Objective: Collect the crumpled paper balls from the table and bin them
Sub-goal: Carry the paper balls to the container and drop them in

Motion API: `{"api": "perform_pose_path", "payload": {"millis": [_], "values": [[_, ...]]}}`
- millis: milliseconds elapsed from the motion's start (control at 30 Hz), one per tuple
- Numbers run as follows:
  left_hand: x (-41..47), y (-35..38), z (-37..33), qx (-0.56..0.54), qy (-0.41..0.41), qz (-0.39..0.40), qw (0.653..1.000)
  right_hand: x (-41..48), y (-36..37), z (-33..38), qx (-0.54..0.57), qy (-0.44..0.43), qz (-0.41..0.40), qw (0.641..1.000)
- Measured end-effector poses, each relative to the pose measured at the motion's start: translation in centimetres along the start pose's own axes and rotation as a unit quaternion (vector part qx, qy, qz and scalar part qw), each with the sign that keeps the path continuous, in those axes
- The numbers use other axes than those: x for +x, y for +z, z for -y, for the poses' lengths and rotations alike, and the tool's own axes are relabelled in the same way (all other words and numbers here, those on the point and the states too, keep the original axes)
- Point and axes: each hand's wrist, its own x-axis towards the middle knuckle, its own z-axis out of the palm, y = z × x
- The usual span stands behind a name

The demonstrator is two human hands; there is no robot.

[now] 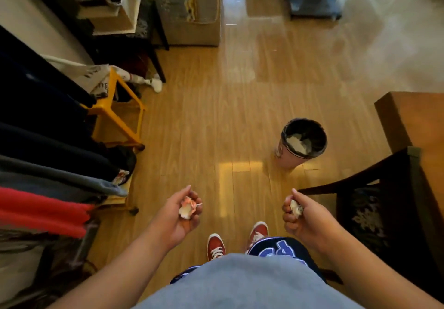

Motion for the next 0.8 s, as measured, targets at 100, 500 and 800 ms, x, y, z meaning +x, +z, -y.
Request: {"api": "perform_pose_path", "payload": {"millis": [100,500,800], "values": [[2.7,3.5,-3.6,0.009,-0.005,0.020,1.000,1.8,-0.2,2.3,0.023,0.007,-0.028,0.999],[14.2,16.0,-19.0,0.012,0.013,0.035,0.999,13.4,4.5,19.0,0.043,0.039,-0.054,0.997],[20.2,18.1,-29.0,-0.052,-0.001,-0.033,0.998,23.0,16.3,34.4,-0.016,0.018,0.021,0.999]]}}
